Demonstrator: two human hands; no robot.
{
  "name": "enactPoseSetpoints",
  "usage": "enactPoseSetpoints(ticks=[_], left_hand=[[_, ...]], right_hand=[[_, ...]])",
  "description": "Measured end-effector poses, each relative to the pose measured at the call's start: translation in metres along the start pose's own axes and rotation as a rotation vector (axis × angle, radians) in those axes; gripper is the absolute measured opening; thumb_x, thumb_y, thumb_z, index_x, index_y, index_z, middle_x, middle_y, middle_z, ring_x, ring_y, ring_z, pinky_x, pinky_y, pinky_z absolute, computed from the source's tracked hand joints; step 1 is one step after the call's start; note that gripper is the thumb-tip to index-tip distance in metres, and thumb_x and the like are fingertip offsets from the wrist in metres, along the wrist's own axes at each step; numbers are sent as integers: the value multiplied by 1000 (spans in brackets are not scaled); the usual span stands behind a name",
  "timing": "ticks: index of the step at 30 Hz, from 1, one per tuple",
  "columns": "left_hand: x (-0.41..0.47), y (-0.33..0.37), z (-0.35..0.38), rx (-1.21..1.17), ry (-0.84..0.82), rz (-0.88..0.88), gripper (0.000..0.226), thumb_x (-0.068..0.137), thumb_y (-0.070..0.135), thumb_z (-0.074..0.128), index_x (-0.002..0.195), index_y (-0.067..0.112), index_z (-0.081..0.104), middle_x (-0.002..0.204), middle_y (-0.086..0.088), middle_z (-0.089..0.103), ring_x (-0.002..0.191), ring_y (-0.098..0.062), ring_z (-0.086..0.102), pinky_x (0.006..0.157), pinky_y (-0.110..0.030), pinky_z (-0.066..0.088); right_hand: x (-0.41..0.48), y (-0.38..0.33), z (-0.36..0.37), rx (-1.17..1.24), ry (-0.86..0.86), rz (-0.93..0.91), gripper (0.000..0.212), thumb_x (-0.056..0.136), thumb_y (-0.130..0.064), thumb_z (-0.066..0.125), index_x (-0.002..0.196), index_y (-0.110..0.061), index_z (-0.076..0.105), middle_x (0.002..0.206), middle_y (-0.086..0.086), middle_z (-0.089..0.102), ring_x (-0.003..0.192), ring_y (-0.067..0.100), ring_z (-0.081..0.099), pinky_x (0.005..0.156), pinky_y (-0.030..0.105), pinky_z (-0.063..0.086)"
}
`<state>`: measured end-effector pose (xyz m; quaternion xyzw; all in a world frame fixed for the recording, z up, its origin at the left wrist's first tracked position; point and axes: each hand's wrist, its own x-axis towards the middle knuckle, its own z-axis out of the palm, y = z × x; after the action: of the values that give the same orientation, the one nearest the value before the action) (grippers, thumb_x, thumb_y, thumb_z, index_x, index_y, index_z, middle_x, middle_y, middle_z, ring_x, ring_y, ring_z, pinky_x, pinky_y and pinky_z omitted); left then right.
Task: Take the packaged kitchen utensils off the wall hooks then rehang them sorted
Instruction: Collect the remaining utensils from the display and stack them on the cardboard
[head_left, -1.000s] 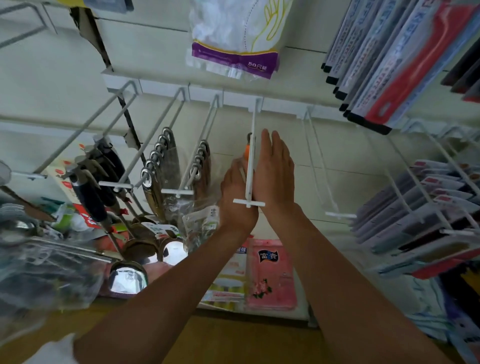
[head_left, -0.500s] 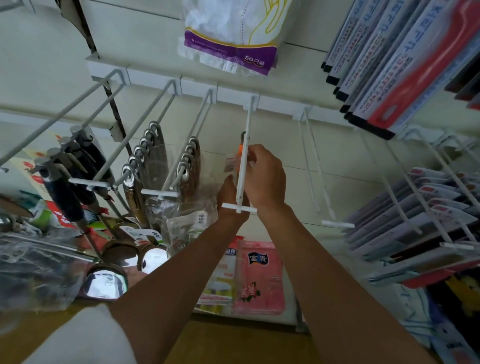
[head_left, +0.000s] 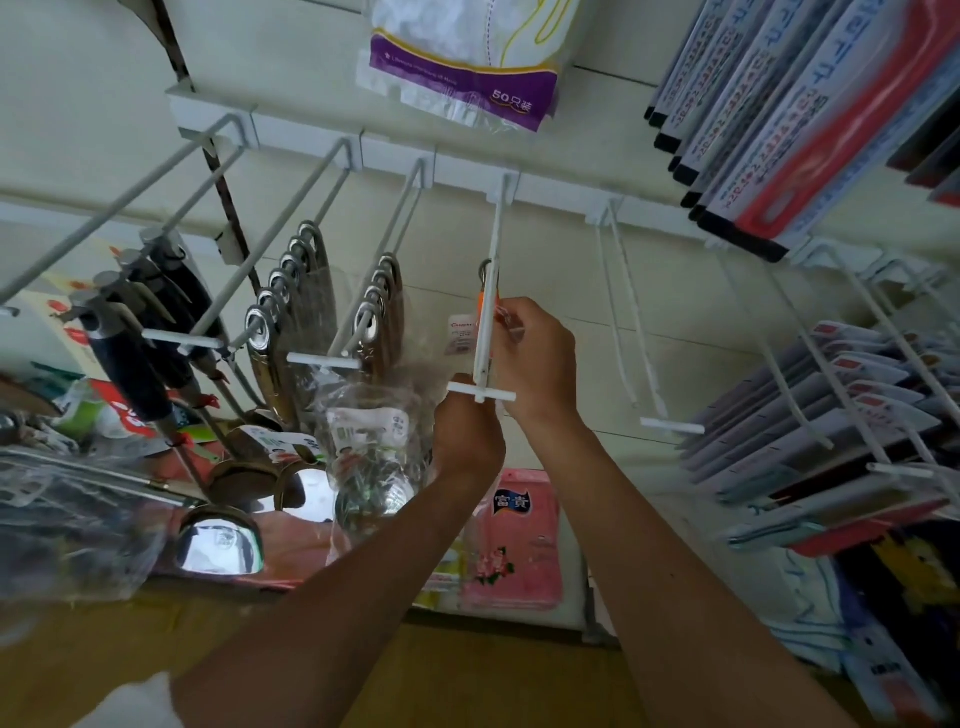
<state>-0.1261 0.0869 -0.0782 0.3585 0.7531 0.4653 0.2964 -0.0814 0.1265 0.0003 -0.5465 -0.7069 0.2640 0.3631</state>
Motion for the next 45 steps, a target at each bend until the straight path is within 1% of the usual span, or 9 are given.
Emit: enactPoseSetpoints(ticks=[3,7,10,12,16,22,33,39,45], left_hand=[[-13,-4,-8,42,44,37,19,101,15,48,112,4,60,103,-14,69,96,-30,65,70,-25,38],[-33,-8,-22,70,30,84,19,100,15,50,111,4,61,102,-11,70,92,-27,64,68,-28,40],[-45,-16,-29,66,28,112,16,98,16,52,105,5,61,94,-10,69,85,-27,65,65,-32,44],[-53,-18,-35,95,16,115,14,98,17,52,102,7,61,92,-9,69,82,-28,64,63,-32,43],[-66,-21,-47,143,-6,159,14,98,19,54,103,8,61,92,-8,70,85,-26,65,68,-35,49],[-88,-26,-69,134,-66,221,10,97,20,57,99,12,62,92,-3,71,86,-19,67,68,-28,47],[-108,-38,-103,244,-151,244,15,98,31,54,108,21,59,96,2,70,93,-17,66,76,-36,52],[-103,-28,-125,272,-171,225,18,97,30,54,111,20,61,101,2,70,91,-18,66,66,-27,40],[-97,-22,-148,271,-188,249,15,95,29,57,102,18,62,92,3,66,84,-19,65,68,-33,49]], right_hand=[[-13,2,-3,27,-18,-16,21,97,-26,61,111,-13,70,103,1,72,94,18,67,83,38,57],[-33,5,-7,60,-42,-33,16,96,-21,63,108,-14,70,100,0,72,92,18,67,83,42,56],[-45,1,-12,101,-71,1,14,95,-16,64,107,-15,71,97,-2,72,87,12,65,76,24,54],[-54,-2,-16,109,-79,12,14,95,-12,64,107,-13,72,94,-2,72,78,4,61,65,10,45],[-73,-8,-20,142,-60,12,14,94,-13,66,107,-15,72,94,-4,73,85,7,67,75,21,51],[-102,-18,-29,195,-78,6,13,94,-18,67,104,-24,71,97,-10,72,94,5,67,82,17,50],[-135,-36,-27,263,-78,60,21,94,-13,65,101,-32,68,96,-18,71,94,-2,66,81,9,47],[-145,-53,-19,243,-78,20,17,95,-14,65,106,-26,69,99,-12,71,95,2,66,84,14,49],[-143,-76,-15,228,-75,17,18,95,-16,65,106,-30,68,99,-17,70,95,-2,64,83,9,46]])
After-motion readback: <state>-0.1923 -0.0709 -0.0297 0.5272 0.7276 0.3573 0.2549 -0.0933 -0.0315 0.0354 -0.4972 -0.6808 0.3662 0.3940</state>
